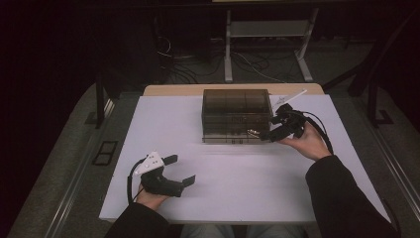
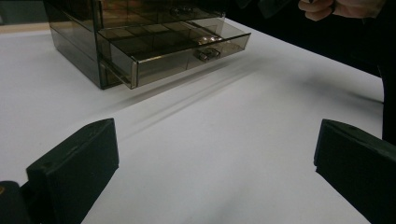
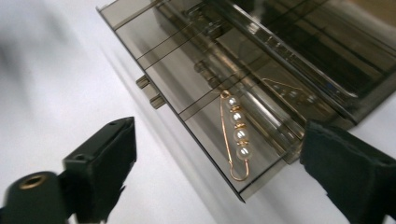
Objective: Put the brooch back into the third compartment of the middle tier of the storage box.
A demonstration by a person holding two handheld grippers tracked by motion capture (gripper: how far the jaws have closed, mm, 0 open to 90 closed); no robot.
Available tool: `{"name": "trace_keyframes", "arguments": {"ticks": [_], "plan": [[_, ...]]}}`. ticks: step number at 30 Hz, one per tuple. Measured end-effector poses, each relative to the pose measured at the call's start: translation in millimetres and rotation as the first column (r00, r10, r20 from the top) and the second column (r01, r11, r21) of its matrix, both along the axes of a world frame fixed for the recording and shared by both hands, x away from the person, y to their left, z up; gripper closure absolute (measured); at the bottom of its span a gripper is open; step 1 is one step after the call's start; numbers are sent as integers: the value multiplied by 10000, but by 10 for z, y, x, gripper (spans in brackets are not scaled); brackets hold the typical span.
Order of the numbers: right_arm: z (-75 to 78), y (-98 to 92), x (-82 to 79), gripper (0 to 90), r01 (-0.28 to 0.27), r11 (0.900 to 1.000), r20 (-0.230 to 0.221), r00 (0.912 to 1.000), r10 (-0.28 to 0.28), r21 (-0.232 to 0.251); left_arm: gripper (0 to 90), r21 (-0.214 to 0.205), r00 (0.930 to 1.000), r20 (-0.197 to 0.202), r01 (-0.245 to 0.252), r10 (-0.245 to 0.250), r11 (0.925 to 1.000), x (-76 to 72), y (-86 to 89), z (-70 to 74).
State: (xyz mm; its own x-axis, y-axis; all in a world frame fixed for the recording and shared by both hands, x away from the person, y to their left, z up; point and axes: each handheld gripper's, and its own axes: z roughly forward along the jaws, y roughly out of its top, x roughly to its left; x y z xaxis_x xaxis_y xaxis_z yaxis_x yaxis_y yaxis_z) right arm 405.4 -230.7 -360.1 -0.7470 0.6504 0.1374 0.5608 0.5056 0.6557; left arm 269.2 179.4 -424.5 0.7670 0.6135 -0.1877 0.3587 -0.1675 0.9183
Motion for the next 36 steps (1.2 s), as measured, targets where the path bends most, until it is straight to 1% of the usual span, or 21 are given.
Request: {"name": "trace_keyframes", "arguments": {"ticks": [1, 4, 10, 11, 16, 22, 24, 26, 31, 34, 36], "plan": [[-6, -15, -12, 1, 60, 10000, -49, 10000, -59, 39, 0, -2, 10000, 2, -2, 2, 10000, 0, 0, 0], [-3, -61, -63, 3, 212, 9996, -133, 9997, -210, 207, 0, -4, 10000, -3, -9, 9, 10000, -1, 1, -1], [18, -130, -178, 3, 344, 9985, -120, 9994, -339, 433, 0, -11, 10000, -20, -19, 19, 10000, -3, 1, -1], [18, -137, -198, 3, 362, 9986, -85, 9993, -358, 396, 0, -12, 10000, -22, -19, 19, 10000, -4, 1, -1], [29, -183, -288, 3, 451, 9978, -122, 9989, -446, 481, 0, -10, 10000, -29, -28, 28, 10000, -5, 1, -1], [46, -237, -387, 3, 497, 9971, -53, 9988, -495, 578, 0, -15, 10000, -41, -45, 45, 10000, -7, 1, -2], [46, -251, -429, 3, 531, 9968, -101, 9986, -525, 591, 0, -26, 10000, -55, -49, 49, 10000, -7, 0, -3], [36, -264, -471, 3, 558, 9970, -116, 9984, -552, 535, 0, 11, 10000, -56, -35, 35, 10000, -7, 1, -2], [-6, -316, -565, 3, 635, 9963, -70, 9980, -632, 573, 0, 21, 10000, -49, -29, 29, 10000, -9, 1, -1], [-30, -353, -611, 3, 759, 9944, -169, 9971, -748, 742, 0, 14, 10000, -54, -43, 43, 10000, -9, 2, -1], [-53, -376, -643, 3, 775, 9940, -119, 9970, -768, 775, 0, 15, 10000, -61, -52, 52, 10000, -9, 2, -2]]}}
